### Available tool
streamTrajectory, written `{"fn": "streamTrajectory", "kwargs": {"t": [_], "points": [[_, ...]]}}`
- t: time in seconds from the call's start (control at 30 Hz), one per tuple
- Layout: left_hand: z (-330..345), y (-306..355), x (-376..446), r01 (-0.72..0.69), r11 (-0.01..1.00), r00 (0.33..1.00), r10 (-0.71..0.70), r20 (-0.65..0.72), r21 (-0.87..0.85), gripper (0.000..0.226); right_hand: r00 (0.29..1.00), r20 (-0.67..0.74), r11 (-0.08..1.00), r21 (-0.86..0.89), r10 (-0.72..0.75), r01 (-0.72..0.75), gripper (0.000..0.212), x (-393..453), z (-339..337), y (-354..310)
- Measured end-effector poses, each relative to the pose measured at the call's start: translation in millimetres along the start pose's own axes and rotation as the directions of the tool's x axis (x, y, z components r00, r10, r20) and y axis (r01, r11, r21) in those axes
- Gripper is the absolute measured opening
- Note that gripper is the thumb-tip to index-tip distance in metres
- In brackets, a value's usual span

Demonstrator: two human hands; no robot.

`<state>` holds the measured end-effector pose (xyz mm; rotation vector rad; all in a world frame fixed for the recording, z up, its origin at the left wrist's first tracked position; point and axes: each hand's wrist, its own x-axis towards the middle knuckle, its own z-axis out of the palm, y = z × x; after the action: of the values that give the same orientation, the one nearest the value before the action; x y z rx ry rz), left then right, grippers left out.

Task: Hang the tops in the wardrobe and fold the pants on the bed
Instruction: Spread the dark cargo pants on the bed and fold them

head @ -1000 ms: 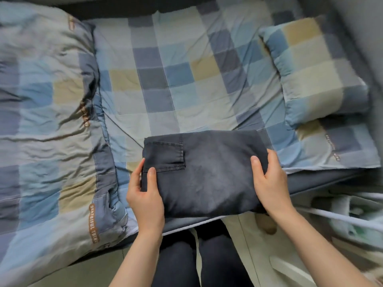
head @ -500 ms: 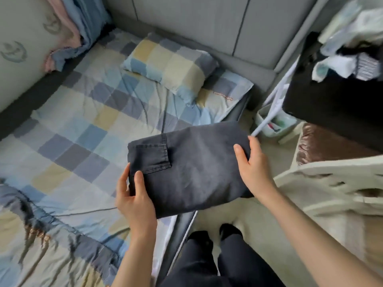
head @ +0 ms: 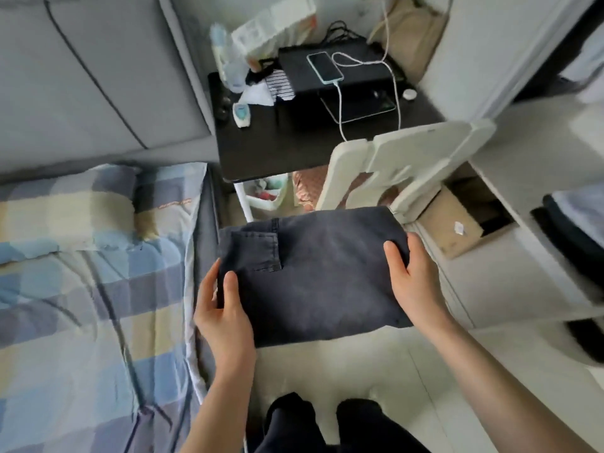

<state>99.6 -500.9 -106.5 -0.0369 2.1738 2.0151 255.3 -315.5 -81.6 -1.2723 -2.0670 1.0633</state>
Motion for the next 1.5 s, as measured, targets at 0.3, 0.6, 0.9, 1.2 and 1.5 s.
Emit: {"fn": "streamTrajectory", "kwargs": {"t": [0.3, 0.6, 0.9, 1.2, 1.5], "points": [[178, 6, -115, -0.025, 1.0, 0.959, 0.025, 0.283, -0.005, 0.027, 0.95, -0.295, 0.993, -0.029, 0.1, -0.113, 0.023, 17, -178, 108], [302, 11, -173, 0.028, 0.998, 0.865, -0.049, 0.499, 0.049, 0.024, 0.86, -0.472, 0.972, -0.026, 0.195, -0.235, 0.031, 37, -274, 170], [415, 9, -137, 0.069, 0.987, 0.717, -0.152, 0.681, 0.148, 0.027, 0.732, -0.578, 0.918, 0.082, 0.361, -0.387, 0.016, 99, -284, 195], [547, 6, -107, -0.032, 0.968, 0.459, -0.206, 0.864, 0.247, 0.021, 0.518, -0.539, 0.735, 0.343, 0.664, -0.585, 0.043, 149, -282, 232], [679, -23, -159, 0.01, 0.943, 0.136, -0.331, 0.934, 0.332, 0.026, 0.227, -0.632, 0.62, 0.515, 0.741, -0.592, 0.039, 187, -343, 291]]}}
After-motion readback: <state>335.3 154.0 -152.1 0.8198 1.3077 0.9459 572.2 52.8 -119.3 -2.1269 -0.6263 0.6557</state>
